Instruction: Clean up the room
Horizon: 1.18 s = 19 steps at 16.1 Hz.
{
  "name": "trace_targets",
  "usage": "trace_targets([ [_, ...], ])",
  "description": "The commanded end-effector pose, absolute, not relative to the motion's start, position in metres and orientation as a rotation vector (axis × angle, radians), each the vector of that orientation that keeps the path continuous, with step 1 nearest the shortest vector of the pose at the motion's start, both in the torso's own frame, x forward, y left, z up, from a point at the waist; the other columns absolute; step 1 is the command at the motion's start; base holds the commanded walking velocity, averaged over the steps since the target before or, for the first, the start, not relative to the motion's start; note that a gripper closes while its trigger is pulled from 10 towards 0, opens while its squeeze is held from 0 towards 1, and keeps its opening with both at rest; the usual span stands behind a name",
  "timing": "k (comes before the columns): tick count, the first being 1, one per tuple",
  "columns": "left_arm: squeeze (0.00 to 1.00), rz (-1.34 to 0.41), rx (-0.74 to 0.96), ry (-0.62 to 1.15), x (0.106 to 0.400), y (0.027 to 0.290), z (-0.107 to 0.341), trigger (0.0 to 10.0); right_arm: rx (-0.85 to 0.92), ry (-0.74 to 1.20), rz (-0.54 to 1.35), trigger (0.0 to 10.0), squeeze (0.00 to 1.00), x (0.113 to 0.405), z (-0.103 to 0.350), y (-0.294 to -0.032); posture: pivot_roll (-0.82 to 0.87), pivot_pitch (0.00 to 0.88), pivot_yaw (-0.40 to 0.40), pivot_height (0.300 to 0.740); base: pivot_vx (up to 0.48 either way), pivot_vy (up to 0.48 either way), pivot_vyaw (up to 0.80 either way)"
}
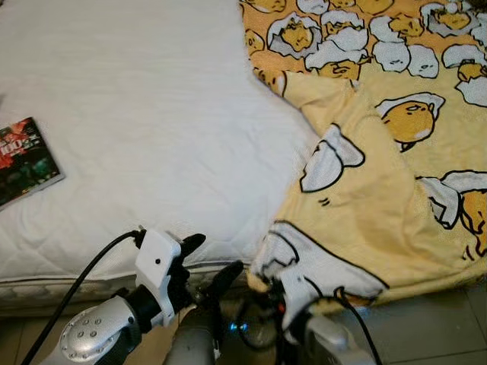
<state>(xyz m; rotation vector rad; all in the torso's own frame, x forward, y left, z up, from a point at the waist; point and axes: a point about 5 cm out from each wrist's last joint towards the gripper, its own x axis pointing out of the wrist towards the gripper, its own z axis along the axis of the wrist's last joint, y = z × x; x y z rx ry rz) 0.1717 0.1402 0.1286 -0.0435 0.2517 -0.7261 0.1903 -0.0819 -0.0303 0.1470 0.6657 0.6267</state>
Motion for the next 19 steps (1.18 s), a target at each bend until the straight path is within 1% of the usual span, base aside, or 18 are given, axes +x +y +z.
trace_targets([
  [1, 0.0, -0.749, -0.017, 0.264, 0.166, 0.139, 0.125, 10.0, 0.138, 0.709, 0.623, 0.0, 0.0, 0.179, -0.041, -0.086, 0.27, 0.275, 0.011, 0.732, 0.0, 0.0, 0.0],
  [3, 0.0, -0.755, -0.008, 0.272, 0.164, 0.14, 0.124, 10.0, 0.093, 0.751, 0.632, 0.0, 0.0, 0.169, -0.054, -0.095, 0.27, 0.275, 0.014, 0.732, 0.0, 0.0, 0.0],
  [5, 0.0, -0.754, -0.007, 0.271, 0.164, 0.141, 0.124, 10.0, 0.061, 0.78, 0.685, 0.0, 0.0, 0.157, -0.063, -0.1, 0.27, 0.273, 0.014, 0.732, 0.0, 0.0, 0.0],
  [7, 0.0, -0.755, -0.002, 0.27, 0.163, 0.141, 0.123, 10.0, 0.027, 0.84, 0.746, 0.0, 0.0, 0.136, -0.075, -0.11, 0.27, 0.271, 0.014, 0.732, 0.0, 0.0, 0.0],
  [8, 0.0, -0.753, -0.003, 0.271, 0.163, 0.142, 0.123, 10.0, 0.012, 0.862, 0.752, 0.0, 0.0, 0.13, -0.079, -0.115, 0.27, 0.27, 0.012, 0.732, 0.0, 0.0, 0.0],
  [10, 0.0, -0.75, -0.002, 0.273, 0.163, 0.142, 0.123, 10.0, -0.01, 0.882, 0.751, 0.0, 0.0, 0.125, -0.083, -0.12, 0.27, 0.266, 0.011, 0.732, 0.0, 0.0, 0.0],
  [12, 0.0, -0.749, 0.002, 0.273, 0.164, 0.142, 0.122, 10.0, -0.078, 0.9, 0.733, 0.0, 0.0, 0.122, -0.088, -0.129, 0.27, 0.259, 0.01, 0.732, 0.0, 0.0, 0.0],
  [13, 0.0, -0.744, 0.011, 0.269, 0.165, 0.142, 0.122, 10.0, -0.095, 0.899, 0.707, 7.6, 0.0, 0.124, -0.089, -0.132, 0.27, 0.258, 0.009, 0.732, 0.0, 0.0, 0.0],
  [14, 0.0, -0.736, 0.022, 0.264, 0.166, 0.143, 0.122, 10.0, -0.092, 0.894, 0.684, 10.0, 0.0, 0.126, -0.09, -0.133, 0.27, 0.255, 0.008, 0.732, 0.0, 0.0, 0.0],
  [15, 0.0, -0.723, 0.051, 0.251, 0.167, 0.143, 0.122, 10.0, -0.07, 0.854, 0.615, 10.0, 0.0, 0.138, -0.087, -0.134, 0.27, 0.253, 0.006, 0.732, 0.0, 0.0, 0.0],
  [17, 0.0, -0.698, 0.07, 0.254, 0.17, 0.143, 0.12, 10.0, -0.003, 0.828, 0.531, 10.0, 0.0, 0.151, -0.083, -0.135, 0.26, 0.249, 0.004, 0.732, 0.0, 0.0, 0.0],
  [19, 0.0, -0.674, 0.056, 0.266, 0.174, 0.144, 0.118, 10.0, 0.047, 0.795, 0.469, 10.0, 0.0, 0.164, -0.078, -0.135, 0.26, 0.25, 0.003, 0.732, 0.0, 0.0, 0.0],
])
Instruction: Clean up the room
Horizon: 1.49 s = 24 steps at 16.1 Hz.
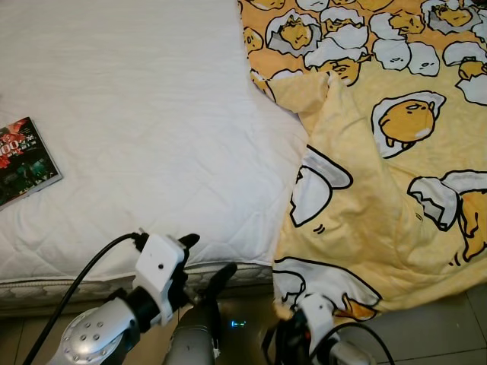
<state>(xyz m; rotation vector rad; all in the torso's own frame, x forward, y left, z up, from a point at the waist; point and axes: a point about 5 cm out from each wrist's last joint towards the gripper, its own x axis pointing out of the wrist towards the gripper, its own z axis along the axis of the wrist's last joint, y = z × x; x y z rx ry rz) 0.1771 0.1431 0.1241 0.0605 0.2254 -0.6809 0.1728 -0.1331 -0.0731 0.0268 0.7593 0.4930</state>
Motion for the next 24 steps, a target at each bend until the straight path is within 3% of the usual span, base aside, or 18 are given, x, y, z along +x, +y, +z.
trace_targets([
  [1, 0.0, -0.671, 0.054, 0.264, 0.175, 0.144, 0.118, 10.0, 0.056, 0.773, 0.457, 10.0, 0.0, 0.169, -0.076, -0.134, 0.26, 0.251, 0.002, 0.732, 0.0, 0.0, 0.0],
  [9, 0.0, -0.661, 0.054, 0.251, 0.177, 0.141, 0.117, 10.0, 0.083, 0.751, 0.45, 10.0, 0.0, 0.18, -0.072, -0.125, 0.26, 0.256, 0.001, 0.732, -0.316, 0.0, 0.0],
  [17, 0.0, -0.665, 0.048, 0.247, 0.178, 0.14, 0.117, 10.0, 0.036, 0.767, 0.422, 10.0, 0.0, 0.197, -0.069, -0.127, 0.27, 0.263, 0.011, 0.732, 0.0, 0.0, 0.0],
  [19, 0.0, -0.671, 0.047, 0.254, 0.175, 0.139, 0.116, 10.0, 0.028, 0.845, 0.425, 10.0, 0.0, 0.193, -0.075, -0.126, 0.27, 0.273, 0.015, 0.732, 0.0, 0.0, 0.0],
  [24, 0.0, -0.675, 0.051, 0.268, 0.171, 0.139, 0.117, 10.0, -0.13, 0.893, 0.382, 10.0, 0.0, 0.197, -0.077, -0.13, 0.28, 0.293, 0.024, 0.732, 0.0, 0.0, 0.0],
])
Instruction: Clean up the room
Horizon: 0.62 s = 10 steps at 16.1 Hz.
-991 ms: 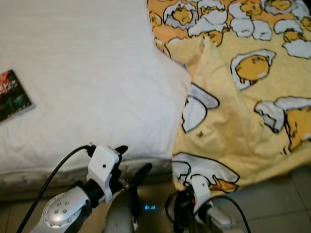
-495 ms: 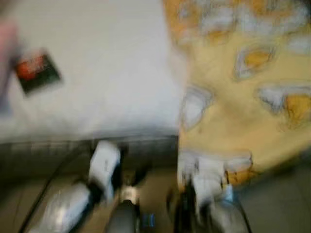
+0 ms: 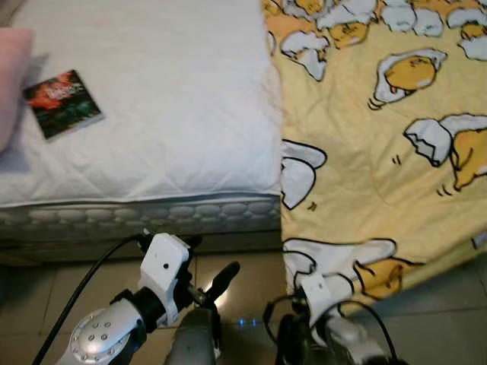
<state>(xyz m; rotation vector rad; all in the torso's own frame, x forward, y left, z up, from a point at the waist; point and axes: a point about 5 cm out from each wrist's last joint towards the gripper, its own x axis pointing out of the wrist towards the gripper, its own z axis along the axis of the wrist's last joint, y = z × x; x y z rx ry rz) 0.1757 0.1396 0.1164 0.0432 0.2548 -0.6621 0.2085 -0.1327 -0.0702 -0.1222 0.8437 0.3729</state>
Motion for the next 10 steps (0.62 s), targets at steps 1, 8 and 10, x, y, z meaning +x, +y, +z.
trace_targets([
  [1, 0.0, -0.678, 0.049, 0.271, 0.17, 0.138, 0.116, 10.0, -0.122, 0.916, 0.345, 10.0, 0.05, 0.196, -0.079, -0.132, 0.28, 0.294, 0.025, 0.732, 0.0, 0.0, 0.0],
  [8, 0.0, -0.709, 0.065, 0.266, 0.168, 0.132, 0.115, 10.0, 0.135, 1.053, 0.147, 10.0, 1.0, 0.186, -0.086, -0.136, 0.28, 0.298, 0.024, 0.732, 0.0, 0.0, 0.0],
  [10, 0.0, -0.707, 0.066, 0.265, 0.17, 0.133, 0.115, 10.0, 0.206, 1.121, 0.106, 10.0, 1.0, 0.178, -0.09, -0.135, 0.28, 0.295, 0.023, 0.732, 0.0, 0.0, 0.0],
])
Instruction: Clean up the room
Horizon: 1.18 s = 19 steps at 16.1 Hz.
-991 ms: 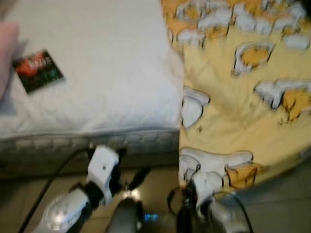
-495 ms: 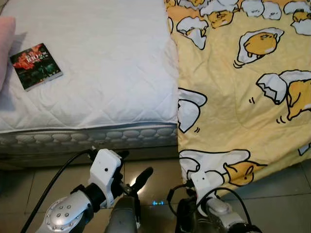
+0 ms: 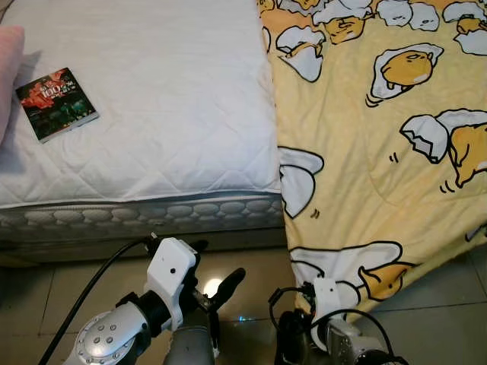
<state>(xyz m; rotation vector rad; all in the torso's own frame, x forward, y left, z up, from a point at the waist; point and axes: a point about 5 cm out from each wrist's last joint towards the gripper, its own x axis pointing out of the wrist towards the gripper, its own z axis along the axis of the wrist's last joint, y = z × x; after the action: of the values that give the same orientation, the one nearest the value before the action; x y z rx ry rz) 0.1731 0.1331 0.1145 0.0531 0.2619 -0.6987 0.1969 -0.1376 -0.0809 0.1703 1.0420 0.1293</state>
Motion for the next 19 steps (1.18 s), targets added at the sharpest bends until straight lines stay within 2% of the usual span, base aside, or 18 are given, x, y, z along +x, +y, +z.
trace_targets([
  [1, 0.0, -0.706, 0.066, 0.265, 0.17, 0.134, 0.115, 10.0, 0.216, 1.13, 0.112, 10.0, 1.0, 0.177, -0.091, -0.134, 0.28, 0.295, 0.023, 0.732, 0.0, 0.0, 0.0],
  [4, 0.0, -0.71, 0.068, 0.267, 0.17, 0.135, 0.114, 10.0, 0.174, 1.176, 0.179, 10.0, 1.0, 0.167, -0.095, -0.13, 0.28, 0.294, 0.022, 0.732, 0.0, 0.0, 0.0],
  [6, 0.0, -0.71, 0.069, 0.267, 0.171, 0.135, 0.114, 10.0, 0.151, 1.154, 0.13, 10.0, 1.0, 0.169, -0.094, -0.136, 0.27, 0.293, 0.023, 0.732, 0.0, 0.0, 0.0],
  [10, 0.0, -0.712, 0.071, 0.262, 0.174, 0.133, 0.114, 10.0, 0.248, 1.117, 0.075, 10.0, 1.0, 0.177, -0.091, -0.134, 0.27, 0.286, 0.025, 0.732, 0.0, 0.0, 0.0],
  [13, 0.0, -0.713, 0.071, 0.26, 0.175, 0.133, 0.113, 10.0, 0.199, 1.101, 0.089, 10.0, 1.0, 0.18, -0.09, -0.134, 0.27, 0.284, 0.023, 0.732, 0.0, 0.0, 0.0],
  [15, 0.0, -0.714, 0.069, 0.26, 0.175, 0.133, 0.113, 10.0, 0.104, 1.092, 0.124, 10.0, 1.0, 0.181, -0.089, -0.137, 0.27, 0.283, 0.022, 0.732, 0.0, 0.0, 0.0],
  [17, 0.0, -0.717, 0.07, 0.262, 0.175, 0.133, 0.113, 10.0, -0.246, 1.062, 0.238, 10.0, 1.0, 0.181, -0.089, -0.145, 0.27, 0.285, 0.021, 0.732, 0.0, 0.0, 0.0],
  [19, 0.0, -0.726, 0.078, 0.257, 0.174, 0.132, 0.113, 10.0, -0.349, 1.037, 0.254, 10.0, 1.0, 0.183, -0.088, -0.149, 0.26, 0.284, 0.02, 0.732, 0.0, 0.0, 0.0],
])
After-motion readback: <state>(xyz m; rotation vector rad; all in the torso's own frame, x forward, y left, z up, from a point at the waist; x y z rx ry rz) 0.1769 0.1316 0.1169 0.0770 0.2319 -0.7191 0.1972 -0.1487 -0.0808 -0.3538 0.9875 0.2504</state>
